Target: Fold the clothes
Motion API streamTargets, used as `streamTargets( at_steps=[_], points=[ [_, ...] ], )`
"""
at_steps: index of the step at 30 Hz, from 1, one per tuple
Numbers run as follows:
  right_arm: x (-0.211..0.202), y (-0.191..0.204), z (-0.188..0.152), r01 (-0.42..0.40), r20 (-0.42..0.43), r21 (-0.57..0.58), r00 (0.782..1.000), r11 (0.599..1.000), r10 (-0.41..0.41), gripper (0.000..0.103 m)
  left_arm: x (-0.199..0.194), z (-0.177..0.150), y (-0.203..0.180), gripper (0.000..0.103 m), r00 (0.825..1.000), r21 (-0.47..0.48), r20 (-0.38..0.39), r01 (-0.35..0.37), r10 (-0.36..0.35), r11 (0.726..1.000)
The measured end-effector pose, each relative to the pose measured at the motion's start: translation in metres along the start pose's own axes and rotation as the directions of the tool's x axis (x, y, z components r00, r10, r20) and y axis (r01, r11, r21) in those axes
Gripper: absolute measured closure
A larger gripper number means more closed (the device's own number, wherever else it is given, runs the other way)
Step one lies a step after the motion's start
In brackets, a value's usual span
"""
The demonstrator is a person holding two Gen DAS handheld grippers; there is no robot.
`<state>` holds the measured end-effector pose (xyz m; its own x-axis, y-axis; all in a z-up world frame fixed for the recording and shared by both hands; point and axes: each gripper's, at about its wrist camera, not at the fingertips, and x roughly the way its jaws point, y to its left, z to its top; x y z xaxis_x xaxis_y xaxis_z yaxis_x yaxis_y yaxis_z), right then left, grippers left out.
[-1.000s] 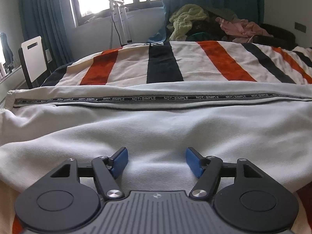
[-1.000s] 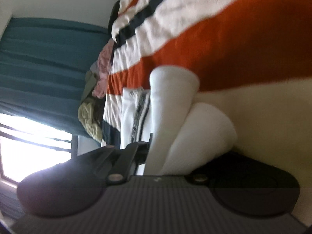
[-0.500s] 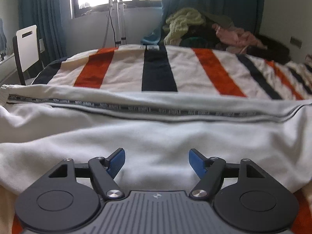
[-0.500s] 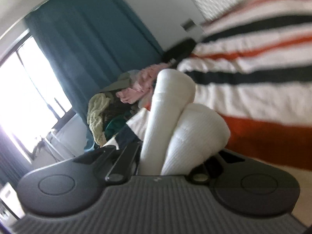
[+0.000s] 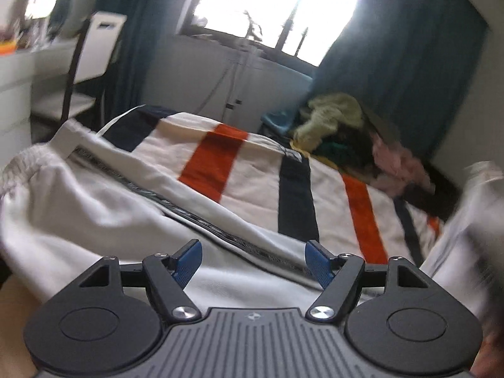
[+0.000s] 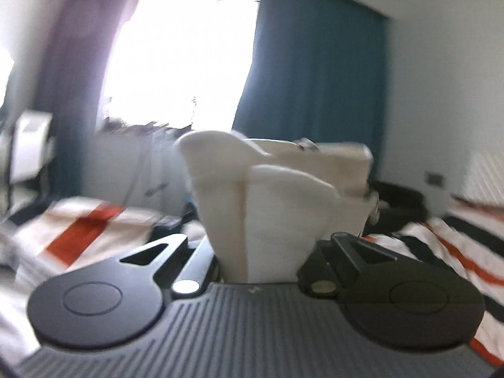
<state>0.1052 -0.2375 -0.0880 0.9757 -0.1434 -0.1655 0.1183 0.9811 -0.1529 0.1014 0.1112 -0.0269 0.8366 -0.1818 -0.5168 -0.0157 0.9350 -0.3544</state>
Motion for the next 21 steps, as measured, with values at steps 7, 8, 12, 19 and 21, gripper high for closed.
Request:
streamTargets(
  at_steps=[7,8,12,19,21],
  points=[
    [0.014,0.101,-0.058,-0.158,-0.166,-0.069,0.975,0.985,0.145,0.092,-0.007,0.003,0.047,0.029,1.000,-0.113,-0.002,0.015,-0.015,0.994],
    [0.011,0.107,-0.064,-0.155,-0.180,-0.072,0.974,0.985,0.140,0.092,-0.006,0.003,0.051,0.029,1.000,-0.131,-0.007,0.018,-0.019,0.991],
    [-0.001,0.115,-0.067,-0.171,-0.206,-0.077,0.967,0.982,0.153,0.091,0.002,0.006,0.055,0.029,0.999,-0.170,-0.024,0.037,-0.041,0.985],
    [0.001,0.106,-0.051,-0.327,-0.311,-0.016,0.900,0.945,0.306,0.042,0.010,-0.006,0.035,0.029,0.996,-0.113,-0.059,0.056,-0.063,0.992],
    [-0.009,0.099,-0.047,-0.364,-0.293,0.005,0.890,0.931,0.349,0.022,0.010,-0.010,0.030,0.029,0.995,-0.101,-0.062,0.072,-0.078,0.992]
  ],
)
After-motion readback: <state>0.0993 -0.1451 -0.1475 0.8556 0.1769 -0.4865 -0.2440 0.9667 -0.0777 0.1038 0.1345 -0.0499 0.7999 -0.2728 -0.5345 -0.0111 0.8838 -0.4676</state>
